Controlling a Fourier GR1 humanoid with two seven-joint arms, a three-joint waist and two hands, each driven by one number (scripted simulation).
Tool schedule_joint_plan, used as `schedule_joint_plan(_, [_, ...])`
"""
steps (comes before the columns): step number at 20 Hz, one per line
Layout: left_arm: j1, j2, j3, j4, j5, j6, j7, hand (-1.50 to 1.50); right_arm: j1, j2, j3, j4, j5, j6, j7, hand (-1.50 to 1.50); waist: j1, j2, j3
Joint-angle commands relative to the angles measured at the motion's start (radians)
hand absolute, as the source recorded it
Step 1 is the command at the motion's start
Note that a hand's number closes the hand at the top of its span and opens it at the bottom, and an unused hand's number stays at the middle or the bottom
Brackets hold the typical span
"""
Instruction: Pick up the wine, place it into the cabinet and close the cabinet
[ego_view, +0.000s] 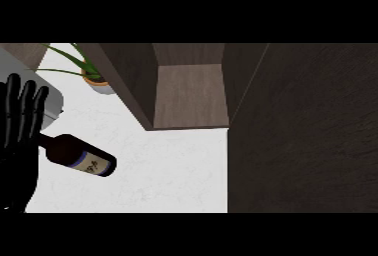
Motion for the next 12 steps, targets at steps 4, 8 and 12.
schedule_joint_plan(4, [-0.039,0.097,0.017,0.046,0.392,-0.334,-0.066,-1.50,0.084,-0.001,0.003,-0.038,-0.024,0.029,-0.033,-1.50,0.011,-0.024,-0.004])
schedule_joint_plan(8, [0.025,0.071,-0.128,0.072,0.658,-0.488,0.039,-1.50,0.077,0.014,0.130,-0.052,-0.095,0.108,0.043,-1.50,0.018,-0.021,-0.007])
schedule_joint_plan(12, [0.088,0.231,-0.032,0.029,0.963,-0.601,0.142,-1.50,0.140,-0.001,0.143,-0.127,-0.123,0.123,0.085,-1.50,0.038,-0.030,-0.003])
